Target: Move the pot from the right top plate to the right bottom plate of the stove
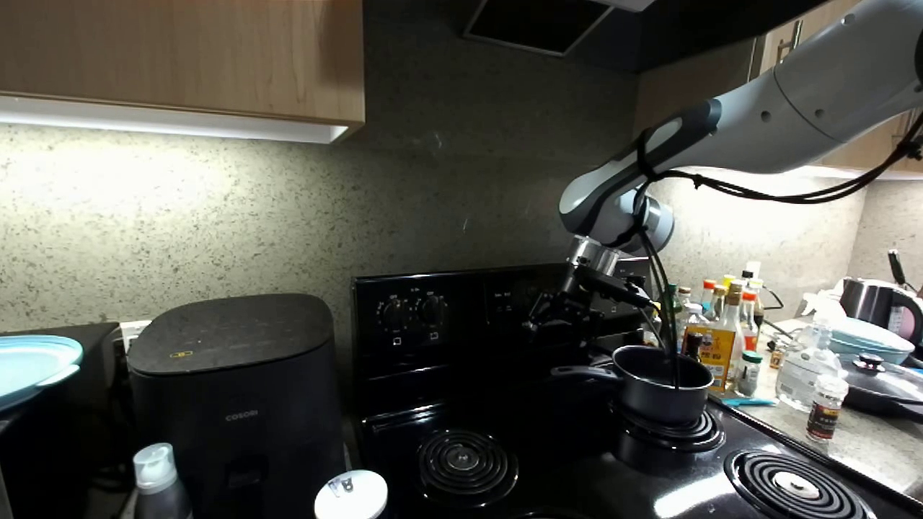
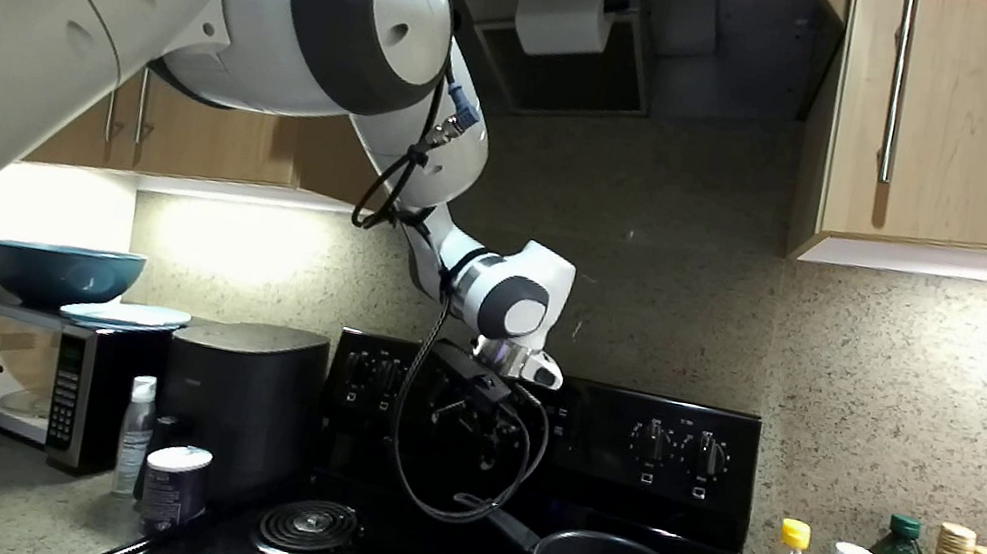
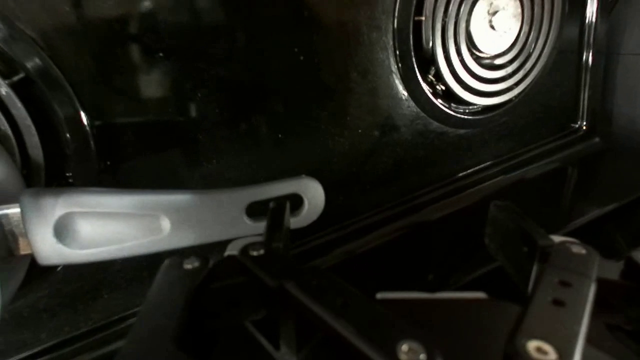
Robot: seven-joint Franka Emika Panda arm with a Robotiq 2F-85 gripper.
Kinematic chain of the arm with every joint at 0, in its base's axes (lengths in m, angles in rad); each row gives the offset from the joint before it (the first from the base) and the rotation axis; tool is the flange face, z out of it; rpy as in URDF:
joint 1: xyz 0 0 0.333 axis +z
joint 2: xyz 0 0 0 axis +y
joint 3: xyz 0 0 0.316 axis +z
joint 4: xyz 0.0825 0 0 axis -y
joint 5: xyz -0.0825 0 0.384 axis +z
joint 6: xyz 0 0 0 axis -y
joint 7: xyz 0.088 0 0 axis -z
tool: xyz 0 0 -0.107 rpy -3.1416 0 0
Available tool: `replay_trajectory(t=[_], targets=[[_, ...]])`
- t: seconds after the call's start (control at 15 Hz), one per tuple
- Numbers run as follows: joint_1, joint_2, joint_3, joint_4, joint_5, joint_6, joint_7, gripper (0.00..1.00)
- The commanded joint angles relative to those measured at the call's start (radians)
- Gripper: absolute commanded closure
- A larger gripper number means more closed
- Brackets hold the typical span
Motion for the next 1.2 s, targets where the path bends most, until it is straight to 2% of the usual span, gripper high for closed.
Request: replay_trajectory(t=[0.0, 0.13, 0.27, 0.53, 0.73, 1.0, 1.07, 1.13], targets=[[0.001, 0.020, -0.031, 0.049, -0.100, -0.131, -0.060, 0.00], [0.012, 0.022, -0.057, 0.067, -0.188, -0.187, -0.085, 0.00], [0.004, 0.017, -0.046, 0.048, -0.156, -0.151, -0.053, 0.00], [0.003, 0.017, -0.052, 0.059, -0.171, -0.153, -0.063, 0.00], [0.010, 0.072, -0.053, 0.135, -0.258, -0.242, -0.172, 0.00], [0.021, 0.144, -0.056, 0.248, -0.340, -0.355, -0.234, 0.00], [0.013, 0.102, -0.050, 0.176, -0.305, -0.300, -0.197, 0.00], [0.014, 0.119, -0.050, 0.201, -0.314, -0.317, -0.203, 0.00]])
